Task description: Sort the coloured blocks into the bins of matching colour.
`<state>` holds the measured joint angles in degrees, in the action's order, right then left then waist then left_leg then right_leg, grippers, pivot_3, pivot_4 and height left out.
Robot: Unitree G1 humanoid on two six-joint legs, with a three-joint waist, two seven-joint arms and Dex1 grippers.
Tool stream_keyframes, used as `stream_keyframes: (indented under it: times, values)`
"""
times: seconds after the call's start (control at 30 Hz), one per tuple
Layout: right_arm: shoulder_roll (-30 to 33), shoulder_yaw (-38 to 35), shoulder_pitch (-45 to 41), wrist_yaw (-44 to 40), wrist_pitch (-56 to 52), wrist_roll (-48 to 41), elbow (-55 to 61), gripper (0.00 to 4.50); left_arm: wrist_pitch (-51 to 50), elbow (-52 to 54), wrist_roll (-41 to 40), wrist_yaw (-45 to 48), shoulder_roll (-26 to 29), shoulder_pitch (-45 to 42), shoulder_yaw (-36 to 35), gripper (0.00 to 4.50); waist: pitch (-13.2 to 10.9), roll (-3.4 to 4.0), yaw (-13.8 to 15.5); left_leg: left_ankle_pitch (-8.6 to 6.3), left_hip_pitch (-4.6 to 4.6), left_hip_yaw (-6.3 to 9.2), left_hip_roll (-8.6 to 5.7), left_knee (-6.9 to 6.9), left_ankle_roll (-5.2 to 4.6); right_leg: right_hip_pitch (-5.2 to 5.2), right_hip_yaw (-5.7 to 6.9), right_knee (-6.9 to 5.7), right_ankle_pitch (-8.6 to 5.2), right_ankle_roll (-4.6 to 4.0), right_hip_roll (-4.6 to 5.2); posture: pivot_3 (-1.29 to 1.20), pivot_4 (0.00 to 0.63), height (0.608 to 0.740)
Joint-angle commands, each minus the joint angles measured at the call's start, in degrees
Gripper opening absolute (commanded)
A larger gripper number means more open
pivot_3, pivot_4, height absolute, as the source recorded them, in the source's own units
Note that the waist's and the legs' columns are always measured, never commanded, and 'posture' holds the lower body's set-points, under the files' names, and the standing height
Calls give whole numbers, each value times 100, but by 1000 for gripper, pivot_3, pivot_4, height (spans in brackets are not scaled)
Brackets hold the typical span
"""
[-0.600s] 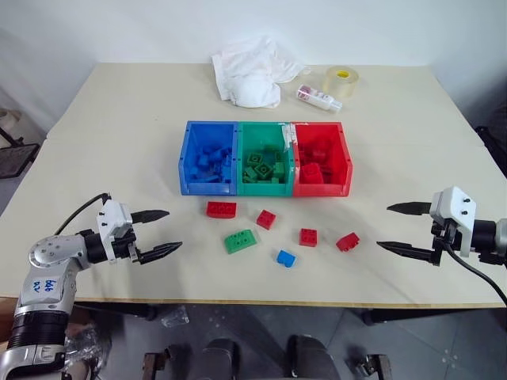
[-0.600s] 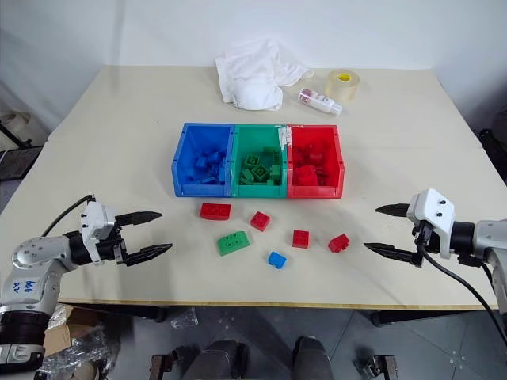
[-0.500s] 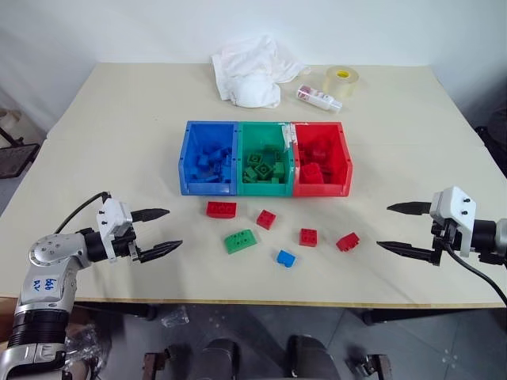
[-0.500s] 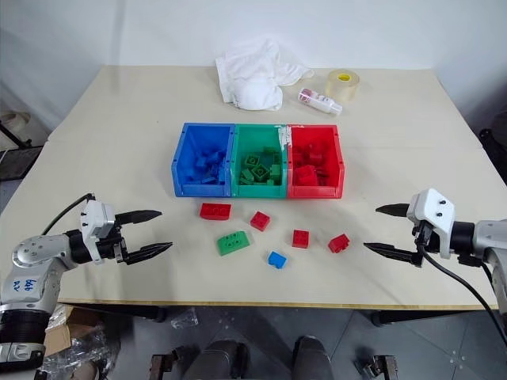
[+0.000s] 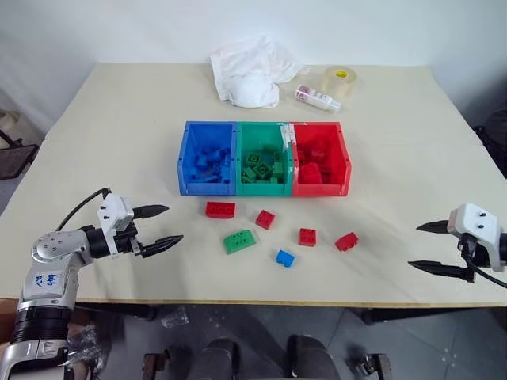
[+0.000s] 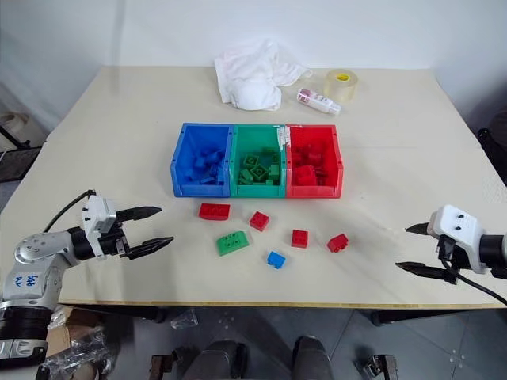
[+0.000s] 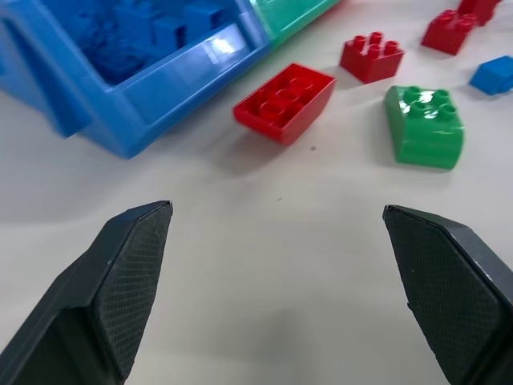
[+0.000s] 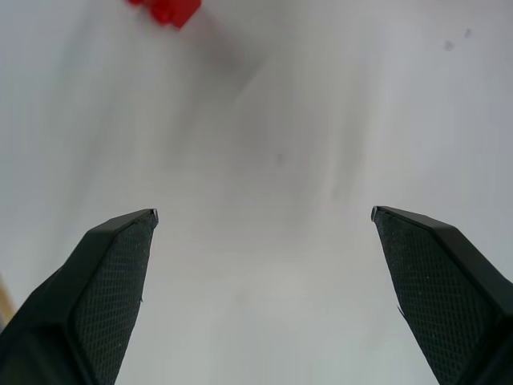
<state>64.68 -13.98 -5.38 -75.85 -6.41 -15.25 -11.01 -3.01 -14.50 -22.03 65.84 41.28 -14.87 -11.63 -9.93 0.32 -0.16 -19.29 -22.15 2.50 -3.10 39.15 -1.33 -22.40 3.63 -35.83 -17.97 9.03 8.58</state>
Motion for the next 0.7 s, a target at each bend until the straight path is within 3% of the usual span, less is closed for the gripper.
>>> stream_keyframes:
  times: [0.03, 0.17, 0.37, 0.5, 0.6, 0.7]
  values:
    - [37, 118, -335, -65, -182, -133, 363, 4500, 172, 78, -104, 157, 6, 79, -57, 4488, 0, 0, -18, 0, 0, -3, 1, 0, 0, -1, 0, 0, 0, 0, 0, 0, 150, 740]
    - [-181, 741, -1008, -144, -389, 7, 473, 4500, 256, 96, -161, 243, -64, 55, -64, 4488, 0, 0, -3, 0, 1, -8, 9, 0, 2, -3, 1, 4, 0, 0, -2, 0, 150, 740]
    - [-943, 1934, -2472, -302, -74, 695, -554, 4500, 275, 325, -186, 139, -229, 155, -53, 4488, -1, -1, 15, 0, -2, -2, 4, 3, 2, -3, 1, 7, 0, 0, -1, 0, 150, 740]
    - [-1266, 2368, -2921, -550, 245, 947, -1082, 4500, 277, 581, -256, 70, -347, 302, -69, 4488, -1, -1, 14, 0, -6, 8, -1, 2, 2, -4, 5, 6, 0, 0, 1, 0, 150, 740]
    - [-1422, 2439, -3019, -682, 431, 920, -1170, 3849, 263, 738, -263, 22, -385, 436, -79, 4500, -1, -1, -9, 0, -5, 9, -1, 1, 2, -3, 7, 6, 0, 0, 0, 0, 150, 740]
    - [-1501, 2383, -3024, -670, 443, 858, -1092, 2883, 240, 860, -287, -22, -402, 537, -105, 4500, -1, -1, -12, 0, -4, 8, 2, -1, 2, -4, 8, 6, 0, 0, -1, 0, 150, 740]
